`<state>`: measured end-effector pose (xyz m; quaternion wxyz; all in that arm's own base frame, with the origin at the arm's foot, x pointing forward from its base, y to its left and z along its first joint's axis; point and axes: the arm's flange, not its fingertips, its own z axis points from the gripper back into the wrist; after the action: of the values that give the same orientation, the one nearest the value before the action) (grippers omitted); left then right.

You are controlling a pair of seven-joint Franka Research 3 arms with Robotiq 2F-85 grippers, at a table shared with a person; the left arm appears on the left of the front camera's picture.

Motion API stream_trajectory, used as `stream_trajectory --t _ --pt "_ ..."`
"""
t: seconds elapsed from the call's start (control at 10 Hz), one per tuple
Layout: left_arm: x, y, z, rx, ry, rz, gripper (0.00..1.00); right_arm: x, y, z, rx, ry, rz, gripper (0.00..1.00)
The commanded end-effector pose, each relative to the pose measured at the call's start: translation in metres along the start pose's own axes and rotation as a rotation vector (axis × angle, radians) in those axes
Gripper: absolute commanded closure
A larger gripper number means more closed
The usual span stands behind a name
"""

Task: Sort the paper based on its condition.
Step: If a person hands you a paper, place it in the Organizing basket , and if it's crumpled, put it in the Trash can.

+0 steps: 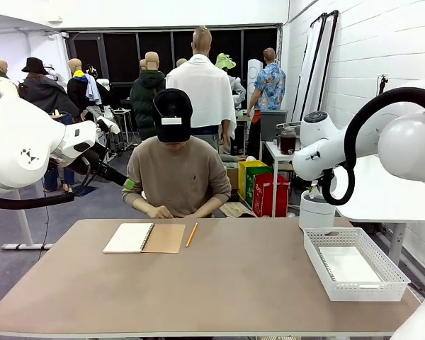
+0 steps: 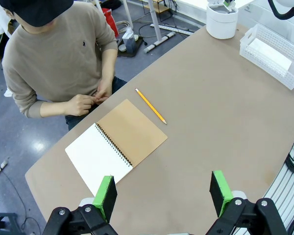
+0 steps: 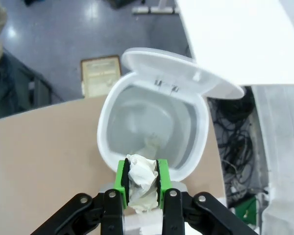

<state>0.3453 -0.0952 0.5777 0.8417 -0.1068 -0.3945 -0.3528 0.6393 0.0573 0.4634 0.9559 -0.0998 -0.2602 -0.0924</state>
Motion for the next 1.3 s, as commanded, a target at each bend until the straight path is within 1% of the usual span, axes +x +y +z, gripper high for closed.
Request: stream_trajectory --t 0.0,0.1,0.3,0.7,1.2 --pt "-0.001 0.0 0.0 -0.012 0.0 -0.004 0.0 0.005 0.009 -0.011 -0.071 -0.084 -0.041 0.71" --pt "-0.001 0.0 0.0 -0.012 0.0 -0.004 0.0 0.009 0.008 -0.013 -0.081 -0.111 -0.043 0.71" --pt "-0.001 0.0 0.0 -0.012 0.0 -0.004 0.0 0.013 0.008 -0.019 -0.078 -0.119 -0.052 0.71" --pt "-0.001 0.0 0.0 -0.012 0.0 -0.004 0.0 0.018 0.005 -0.034 -0.085 -0.094 -0.081 0.71" --pt "-0.001 0.0 0.0 -0.012 0.0 -0.004 0.0 0.019 0.004 -0.058 -0.061 -0.034 -0.086 0.71"
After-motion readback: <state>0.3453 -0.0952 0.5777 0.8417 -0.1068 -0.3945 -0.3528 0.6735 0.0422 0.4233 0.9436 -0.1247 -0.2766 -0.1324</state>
